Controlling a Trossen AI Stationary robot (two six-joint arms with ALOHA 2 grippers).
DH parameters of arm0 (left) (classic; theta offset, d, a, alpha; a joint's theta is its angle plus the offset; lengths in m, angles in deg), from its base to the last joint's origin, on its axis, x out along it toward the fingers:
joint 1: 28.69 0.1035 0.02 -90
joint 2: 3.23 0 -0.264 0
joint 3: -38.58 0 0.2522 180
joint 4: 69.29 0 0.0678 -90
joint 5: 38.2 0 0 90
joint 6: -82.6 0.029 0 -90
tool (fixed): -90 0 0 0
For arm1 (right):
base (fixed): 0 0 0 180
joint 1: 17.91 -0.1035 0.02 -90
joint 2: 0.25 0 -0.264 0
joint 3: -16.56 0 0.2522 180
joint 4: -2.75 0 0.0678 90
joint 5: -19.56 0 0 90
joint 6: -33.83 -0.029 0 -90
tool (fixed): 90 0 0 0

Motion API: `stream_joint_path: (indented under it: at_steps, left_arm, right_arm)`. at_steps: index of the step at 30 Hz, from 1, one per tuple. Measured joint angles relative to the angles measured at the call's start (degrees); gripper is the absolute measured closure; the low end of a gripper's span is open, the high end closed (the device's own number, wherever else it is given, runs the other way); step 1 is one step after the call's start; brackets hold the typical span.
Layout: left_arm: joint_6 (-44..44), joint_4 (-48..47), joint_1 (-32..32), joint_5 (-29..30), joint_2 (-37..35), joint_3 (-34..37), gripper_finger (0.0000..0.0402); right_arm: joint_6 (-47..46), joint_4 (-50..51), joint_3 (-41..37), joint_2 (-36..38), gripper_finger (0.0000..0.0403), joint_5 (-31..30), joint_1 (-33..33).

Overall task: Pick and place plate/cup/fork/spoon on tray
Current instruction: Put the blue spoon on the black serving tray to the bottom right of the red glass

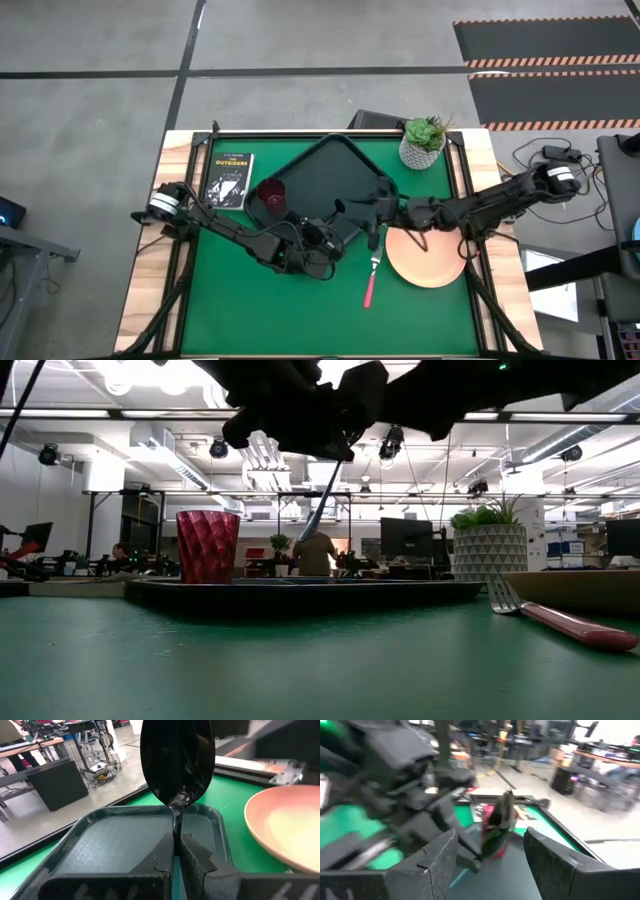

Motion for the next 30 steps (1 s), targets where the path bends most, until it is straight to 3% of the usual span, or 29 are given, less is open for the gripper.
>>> stream_joint_path:
  at_steps: [13,18,25,30]
  left_arm:
    - [0.03,3.17,0.01,-0.15,-0.02,-0.14,0.0401]
    - [-0.02,3.37,-0.01,-0.25,-0.04,-0.23,0.0401]
    - [0.0,3.51,-0.01,-0.77,-0.04,-0.23,0.0401]
    - [0.03,3.97,-0.02,-0.81,-0.04,-0.23,0.0401]
  right_arm:
    - [0.24,-0.42,7.28,-8.24,0.0209,-5.59,0.12]
    - [0.02,-0.42,9.41,-11.56,0.0262,-5.88,0.17]
    - [0.39,0.84,10.12,-12.13,0.0381,-5.9,0.23]
    - [0.47,1.43,10.17,-11.69,0.0391,-5.29,0.19]
